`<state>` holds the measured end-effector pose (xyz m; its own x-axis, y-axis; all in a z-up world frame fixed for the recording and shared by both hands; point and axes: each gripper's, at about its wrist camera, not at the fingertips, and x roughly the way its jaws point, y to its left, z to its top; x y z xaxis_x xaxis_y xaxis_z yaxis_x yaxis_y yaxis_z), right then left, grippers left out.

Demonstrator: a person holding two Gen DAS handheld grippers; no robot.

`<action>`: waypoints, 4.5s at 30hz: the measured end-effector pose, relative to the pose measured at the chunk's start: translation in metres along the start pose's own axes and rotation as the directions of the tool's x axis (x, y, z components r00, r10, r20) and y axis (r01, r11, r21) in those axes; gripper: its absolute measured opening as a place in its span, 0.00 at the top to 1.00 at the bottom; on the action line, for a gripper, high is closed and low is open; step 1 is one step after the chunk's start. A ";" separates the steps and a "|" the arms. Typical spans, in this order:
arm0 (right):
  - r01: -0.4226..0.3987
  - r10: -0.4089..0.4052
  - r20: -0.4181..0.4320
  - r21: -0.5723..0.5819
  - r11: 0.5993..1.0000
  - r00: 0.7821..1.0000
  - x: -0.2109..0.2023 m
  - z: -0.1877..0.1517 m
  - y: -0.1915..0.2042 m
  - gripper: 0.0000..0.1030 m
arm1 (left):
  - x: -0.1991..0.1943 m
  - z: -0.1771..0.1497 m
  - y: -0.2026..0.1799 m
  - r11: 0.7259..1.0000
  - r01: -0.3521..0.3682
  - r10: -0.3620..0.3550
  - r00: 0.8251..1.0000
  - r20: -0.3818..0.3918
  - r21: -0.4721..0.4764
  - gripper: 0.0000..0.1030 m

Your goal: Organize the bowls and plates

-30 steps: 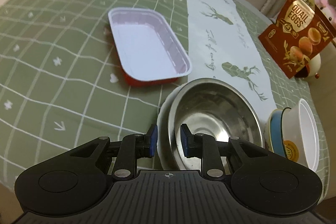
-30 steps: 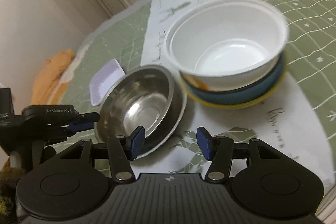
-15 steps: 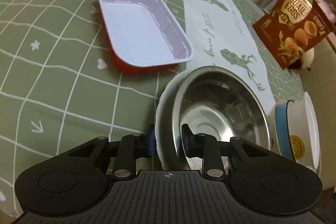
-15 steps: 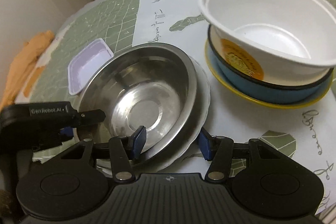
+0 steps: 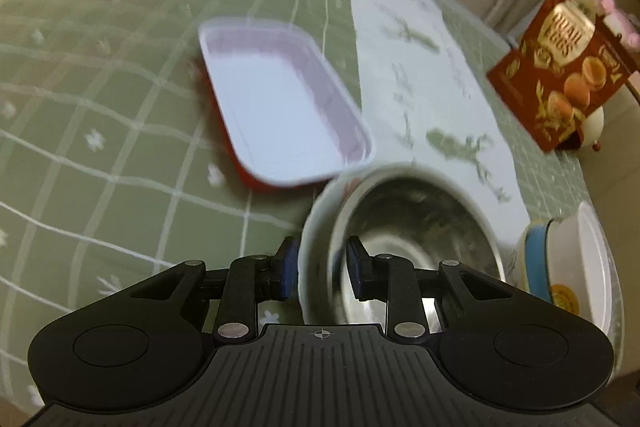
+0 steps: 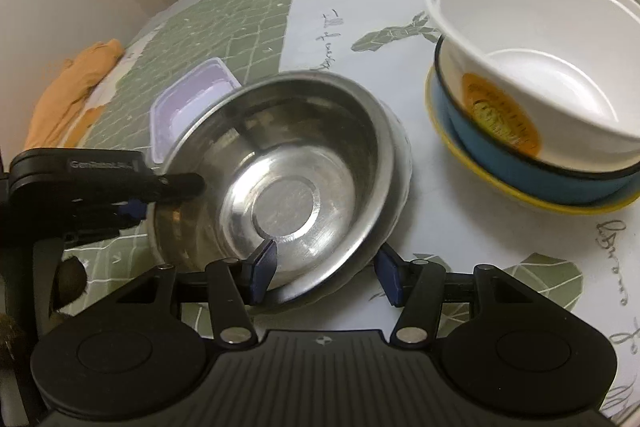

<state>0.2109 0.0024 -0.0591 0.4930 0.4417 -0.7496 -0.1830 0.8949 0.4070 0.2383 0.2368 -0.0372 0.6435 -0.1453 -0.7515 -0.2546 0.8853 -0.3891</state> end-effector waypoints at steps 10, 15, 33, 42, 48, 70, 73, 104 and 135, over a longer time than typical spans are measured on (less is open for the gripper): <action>0.027 0.073 0.362 -0.262 0.965 0.929 -0.135 0.024 -0.010 0.44 | -0.063 0.011 -0.113 0.905 0.375 -0.403 0.907 0.121 0.201 0.79; 0.110 -0.007 0.423 -0.219 0.970 0.906 -0.148 0.076 -0.066 0.32 | -0.044 0.013 -0.168 0.914 0.301 -0.330 0.941 0.069 0.273 0.84; -0.154 0.154 0.009 0.125 0.980 0.988 -0.032 0.095 -0.204 0.32 | 0.039 -0.003 -0.232 0.862 0.017 0.066 0.987 -0.145 0.507 0.75; -0.183 0.189 -0.045 0.117 0.976 0.981 -0.019 0.093 -0.195 0.33 | 0.042 -0.011 -0.233 0.853 0.057 0.046 0.982 -0.184 0.518 0.74; -0.147 0.158 -0.076 0.135 0.980 0.985 -0.007 0.094 -0.197 0.40 | 0.045 -0.008 -0.236 0.846 0.035 0.062 0.984 -0.165 0.531 0.56; -0.253 0.285 -0.121 0.227 0.941 0.951 0.000 0.088 -0.210 0.41 | 0.097 -0.010 -0.236 0.899 0.122 0.034 0.938 -0.345 0.421 0.28; -0.261 0.292 -0.110 0.233 0.937 0.950 0.000 0.088 -0.209 0.40 | 0.096 -0.012 -0.235 0.905 0.119 0.027 0.942 -0.335 0.408 0.28; -0.264 0.293 -0.110 0.218 0.939 0.950 -0.011 0.084 -0.217 0.39 | 0.073 -0.038 -0.251 0.870 0.053 0.106 0.951 -0.291 0.490 0.32; -0.269 0.306 -0.166 0.209 0.940 0.938 -0.016 0.075 -0.212 0.41 | 0.063 -0.045 -0.248 0.884 0.042 0.124 0.939 -0.321 0.465 0.32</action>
<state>0.3058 -0.1992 -0.0945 0.2650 0.6981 -0.6651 -0.1275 0.7091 0.6935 0.3095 -0.0122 -0.0125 0.3404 -0.1684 -0.9251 0.1376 0.9822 -0.1282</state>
